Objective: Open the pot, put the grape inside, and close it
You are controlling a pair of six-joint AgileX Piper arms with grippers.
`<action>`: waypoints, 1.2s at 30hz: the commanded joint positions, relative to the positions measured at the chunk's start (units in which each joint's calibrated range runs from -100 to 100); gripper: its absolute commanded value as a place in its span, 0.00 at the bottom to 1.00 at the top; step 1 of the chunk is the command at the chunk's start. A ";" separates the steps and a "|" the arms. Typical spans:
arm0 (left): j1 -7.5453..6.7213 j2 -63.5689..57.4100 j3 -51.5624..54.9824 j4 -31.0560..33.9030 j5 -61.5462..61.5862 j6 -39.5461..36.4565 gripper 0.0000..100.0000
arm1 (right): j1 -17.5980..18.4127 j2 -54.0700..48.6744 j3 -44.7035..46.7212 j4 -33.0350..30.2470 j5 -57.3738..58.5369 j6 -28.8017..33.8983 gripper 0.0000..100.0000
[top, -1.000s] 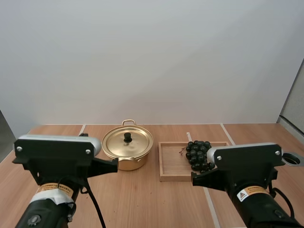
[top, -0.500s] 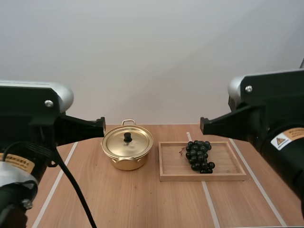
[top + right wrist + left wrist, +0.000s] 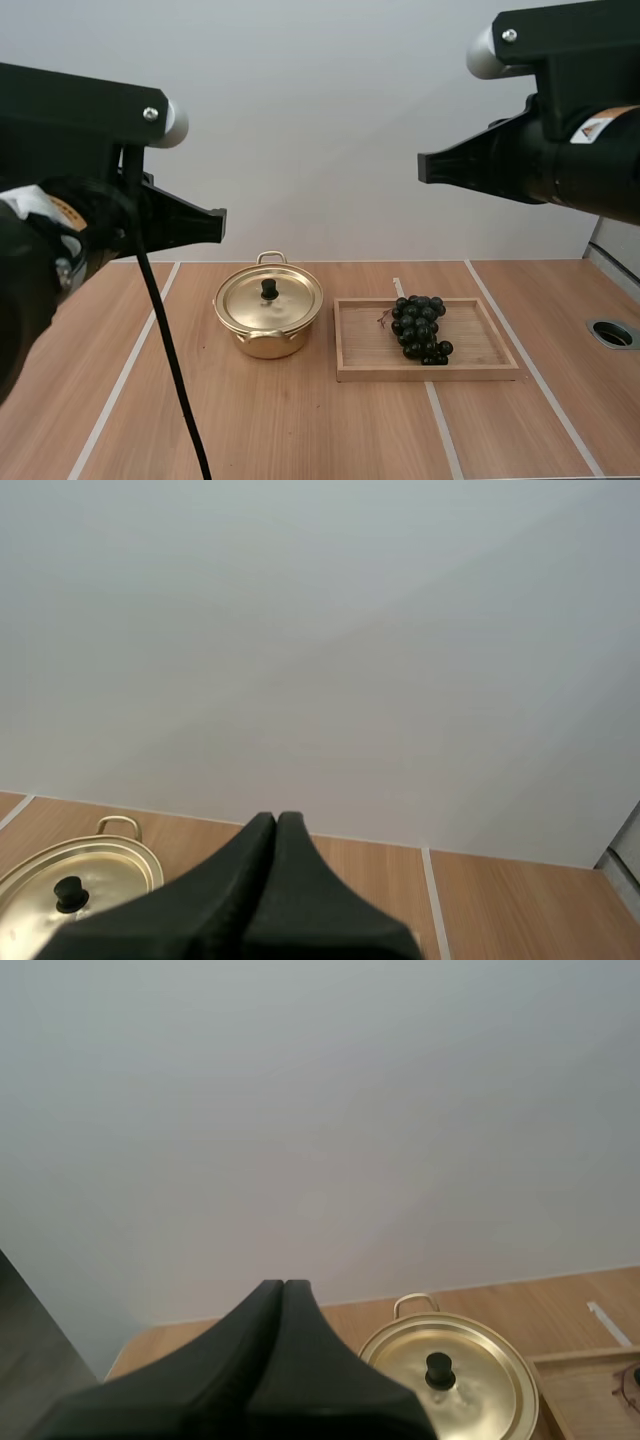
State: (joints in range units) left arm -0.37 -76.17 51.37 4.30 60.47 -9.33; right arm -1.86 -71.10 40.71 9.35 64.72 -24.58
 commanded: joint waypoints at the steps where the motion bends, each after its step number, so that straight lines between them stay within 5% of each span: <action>1: 0.04 5.46 -3.20 -1.06 3.93 -0.01 0.00 | 0.11 4.94 -2.44 -0.07 1.39 -0.26 0.00; 18: 0.04 26.11 -8.78 -2.28 12.13 0.10 0.00 | 0.11 21.22 -5.25 1.07 2.43 -0.26 0.00; 24: 0.04 26.71 -8.78 5.50 11.75 0.17 0.00 | 0.11 21.07 -5.28 -3.52 2.49 -2.95 0.00; 28: 0.04 26.71 -8.78 10.15 7.77 5.76 0.00 | 0.11 21.07 -5.28 -8.60 2.72 -11.03 0.00; 36: -0.03 26.71 -8.78 5.48 -2.38 17.22 0.00 | 0.11 21.07 -5.28 -10.20 2.56 -11.14 0.00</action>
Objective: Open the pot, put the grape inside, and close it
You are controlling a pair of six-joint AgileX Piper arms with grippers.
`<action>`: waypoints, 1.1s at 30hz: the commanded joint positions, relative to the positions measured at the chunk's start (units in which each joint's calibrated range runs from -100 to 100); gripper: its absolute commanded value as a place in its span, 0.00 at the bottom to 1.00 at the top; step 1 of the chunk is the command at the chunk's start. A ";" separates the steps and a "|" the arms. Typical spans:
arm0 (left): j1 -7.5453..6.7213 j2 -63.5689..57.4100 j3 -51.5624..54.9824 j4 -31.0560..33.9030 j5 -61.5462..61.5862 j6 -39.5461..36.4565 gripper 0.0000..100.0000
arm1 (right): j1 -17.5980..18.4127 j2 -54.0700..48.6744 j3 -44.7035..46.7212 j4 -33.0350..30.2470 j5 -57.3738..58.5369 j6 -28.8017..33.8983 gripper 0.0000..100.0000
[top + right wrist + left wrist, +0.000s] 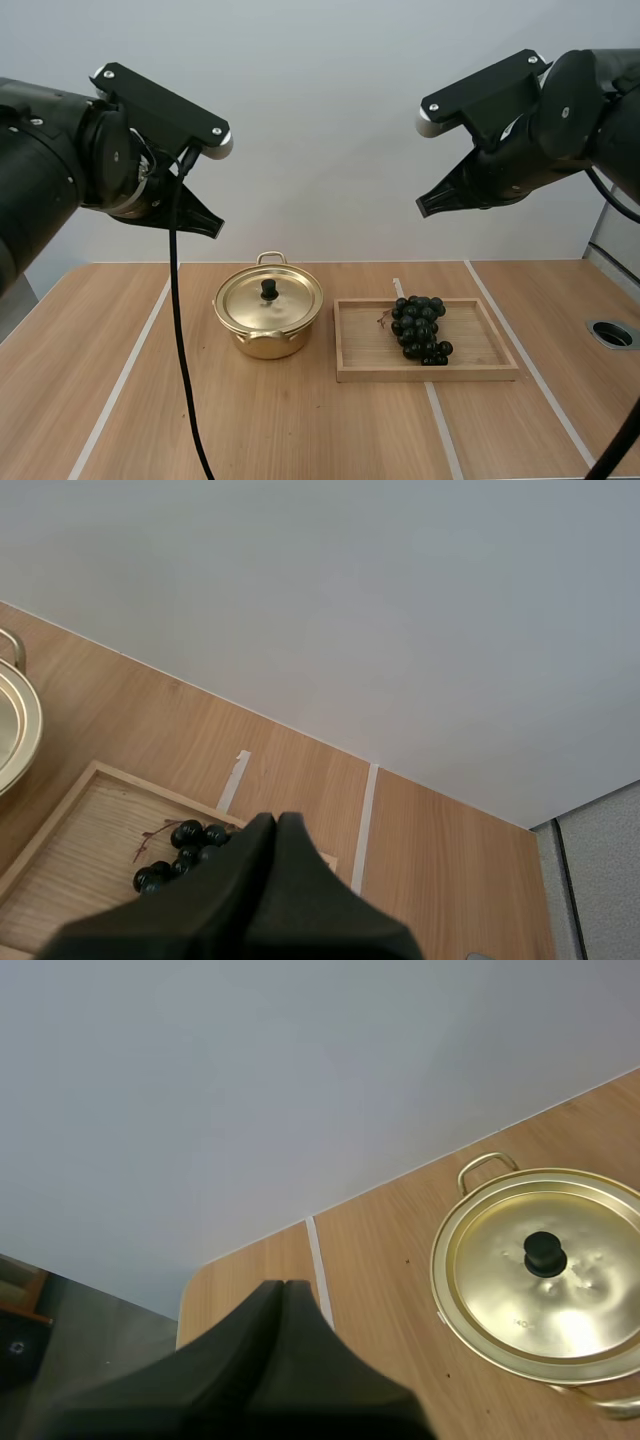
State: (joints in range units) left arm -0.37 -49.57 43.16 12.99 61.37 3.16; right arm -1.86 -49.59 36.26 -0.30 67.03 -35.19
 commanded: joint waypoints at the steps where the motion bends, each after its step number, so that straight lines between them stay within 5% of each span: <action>1: -0.03 0.11 -0.56 -6.05 -3.29 7.98 0.00 | 0.11 -0.43 -0.83 -0.54 0.09 -0.54 0.00; 5: -0.03 0.11 -0.56 -17.85 -2.79 17.93 0.06 | 0.11 -0.43 -0.83 -0.54 -0.08 -0.54 0.04; 7: -0.03 0.74 -0.87 -20.71 -1.67 20.46 0.19 | 0.11 -0.43 -0.83 -0.54 -0.08 -0.54 0.30; 10: -0.03 3.02 -1.61 -20.70 0.14 21.17 0.57 | 0.11 -0.43 -0.83 -0.54 -0.31 -0.18 0.98; 12: -0.03 5.05 -2.07 -20.70 0.46 21.17 0.94 | 0.11 -0.43 -0.83 -0.54 -0.31 -0.05 1.00; 13: -0.08 6.13 -2.23 -20.70 0.88 21.17 1.00 | 0.11 -0.43 -0.83 -0.54 -0.31 0.03 1.00; 23: -0.18 18.74 -5.78 -22.80 6.90 21.27 1.00 | 0.11 -0.29 -0.83 -0.54 -0.31 1.33 1.00; 33: -5.93 29.34 -10.49 -22.98 7.21 17.49 1.00 | 0.11 3.78 -0.83 -0.45 2.25 1.65 1.00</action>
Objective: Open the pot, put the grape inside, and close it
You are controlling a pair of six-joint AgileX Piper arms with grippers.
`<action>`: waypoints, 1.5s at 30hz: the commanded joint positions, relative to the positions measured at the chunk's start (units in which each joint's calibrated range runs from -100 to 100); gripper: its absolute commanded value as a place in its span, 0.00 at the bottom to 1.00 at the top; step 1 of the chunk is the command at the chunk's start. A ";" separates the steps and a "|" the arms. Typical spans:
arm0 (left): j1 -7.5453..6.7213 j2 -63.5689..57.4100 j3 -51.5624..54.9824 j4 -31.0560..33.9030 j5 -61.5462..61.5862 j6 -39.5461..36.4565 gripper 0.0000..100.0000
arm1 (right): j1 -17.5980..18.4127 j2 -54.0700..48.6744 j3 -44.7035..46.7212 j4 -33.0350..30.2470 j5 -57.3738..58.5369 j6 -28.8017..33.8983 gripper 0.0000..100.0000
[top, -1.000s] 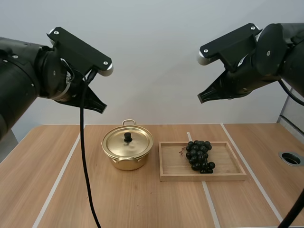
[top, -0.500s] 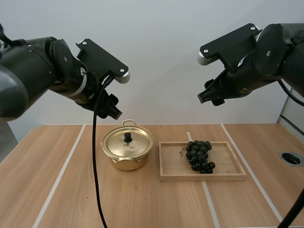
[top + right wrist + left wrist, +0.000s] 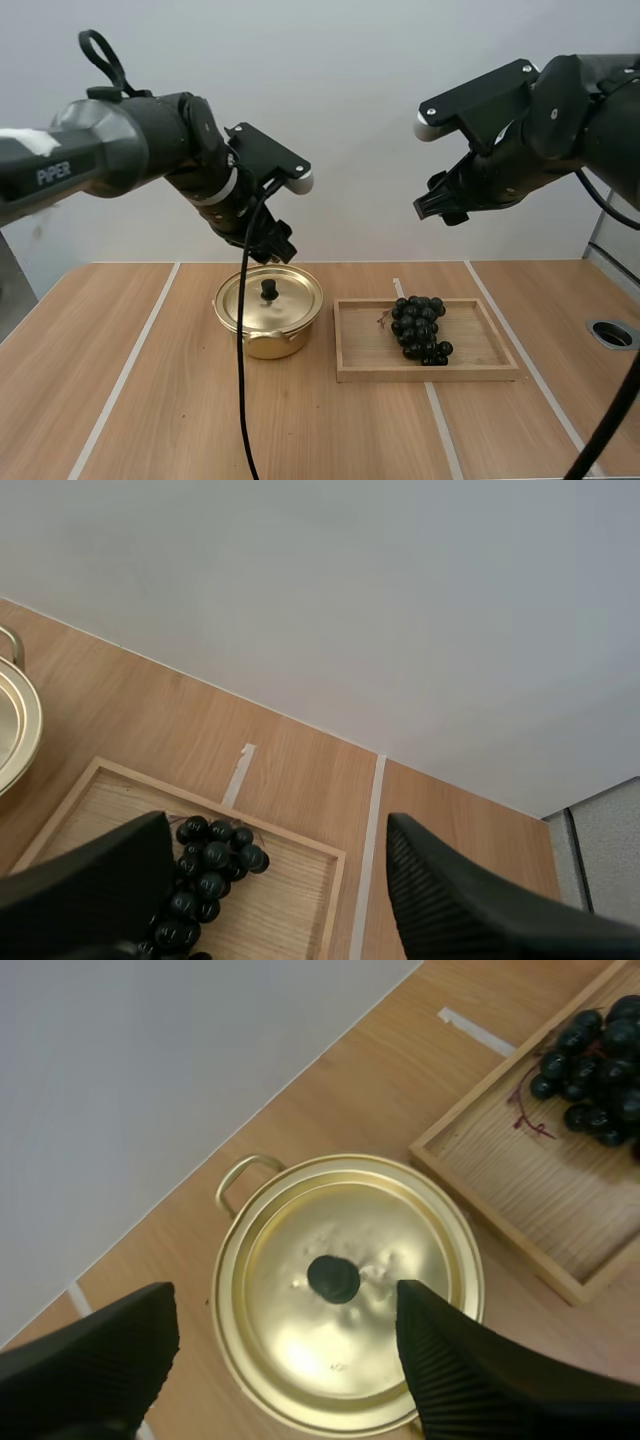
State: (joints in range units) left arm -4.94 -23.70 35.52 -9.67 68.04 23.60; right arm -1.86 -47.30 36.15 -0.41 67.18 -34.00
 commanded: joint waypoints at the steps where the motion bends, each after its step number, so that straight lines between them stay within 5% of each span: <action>1: -1.56 4.21 -3.47 -0.47 1.14 -3.09 1.00 | 0.11 2.07 -0.73 -0.34 2.70 0.46 1.00; 10: -1.75 14.99 -9.27 -0.36 10.94 -5.57 1.00 | 0.11 5.16 -0.42 -0.34 3.56 0.46 1.00; 45: -1.67 28.78 -12.58 5.47 7.65 -13.83 1.00 | 0.11 6.44 -0.42 -0.34 2.85 0.46 1.00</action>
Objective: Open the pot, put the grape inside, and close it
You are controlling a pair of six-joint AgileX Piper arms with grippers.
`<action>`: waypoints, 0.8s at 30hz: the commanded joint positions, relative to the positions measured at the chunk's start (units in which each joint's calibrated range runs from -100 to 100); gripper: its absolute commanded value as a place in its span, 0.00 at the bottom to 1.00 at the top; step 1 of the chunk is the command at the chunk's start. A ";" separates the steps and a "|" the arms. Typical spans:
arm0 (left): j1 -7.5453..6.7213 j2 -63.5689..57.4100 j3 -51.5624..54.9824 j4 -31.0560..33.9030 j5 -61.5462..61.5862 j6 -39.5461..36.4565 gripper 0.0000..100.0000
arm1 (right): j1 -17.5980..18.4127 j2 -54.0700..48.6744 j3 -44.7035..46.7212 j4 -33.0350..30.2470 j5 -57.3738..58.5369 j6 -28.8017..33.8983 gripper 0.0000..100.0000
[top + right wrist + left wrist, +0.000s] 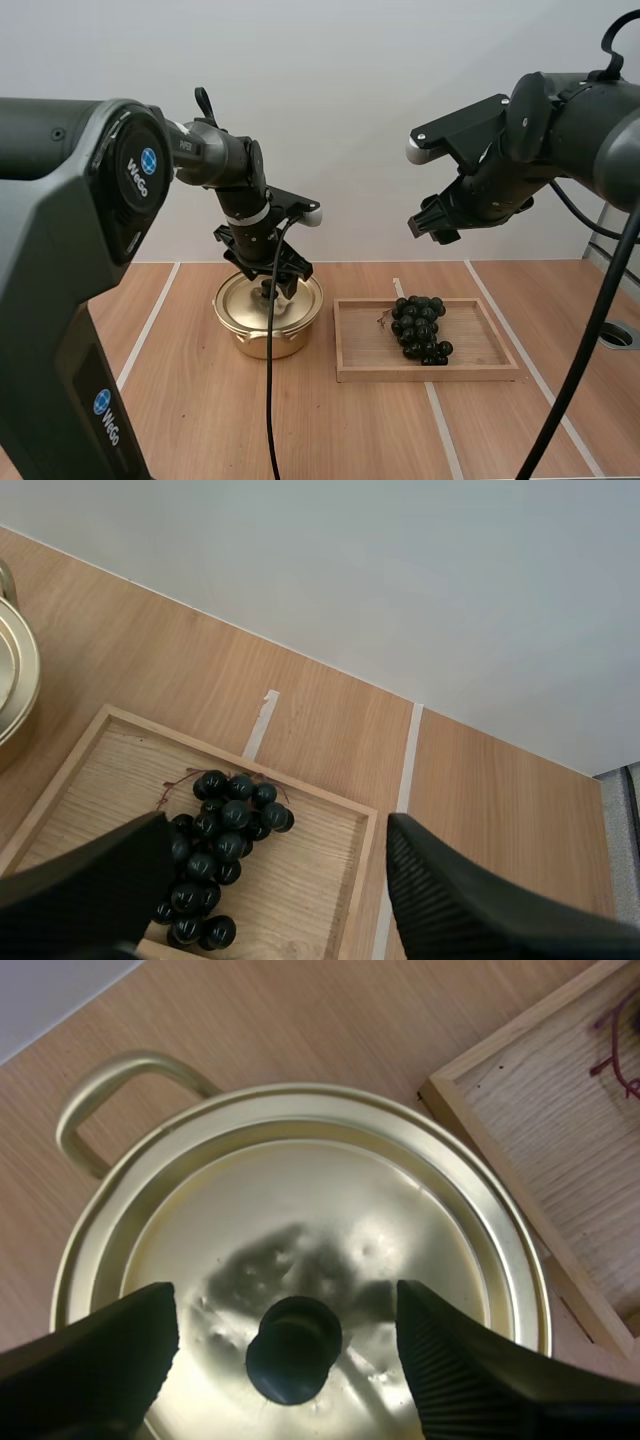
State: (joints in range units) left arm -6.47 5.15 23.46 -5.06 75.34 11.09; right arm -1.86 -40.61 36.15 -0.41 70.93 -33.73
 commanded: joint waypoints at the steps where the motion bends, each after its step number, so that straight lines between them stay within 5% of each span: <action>1: -0.15 -0.07 -0.53 1.06 0.71 -1.43 1.00 | 0.11 -0.26 -0.42 -0.34 -0.90 0.19 1.00; 5: -0.15 -0.07 -0.53 1.06 2.46 -1.53 0.96 | 0.11 -0.26 -0.42 -0.34 -0.90 0.19 1.00; 16: -0.15 -0.07 -0.53 1.06 2.46 -1.67 0.04 | 0.11 -0.26 -0.42 -0.34 -0.87 0.98 1.00; 24: -0.15 -1.20 -0.53 1.20 2.30 -1.33 0.00 | 0.11 0.53 -0.42 -0.34 -0.27 2.44 1.00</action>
State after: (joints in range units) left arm -6.47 5.15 23.46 -4.05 77.46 9.73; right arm -1.86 -40.33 36.15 -0.41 70.93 -32.22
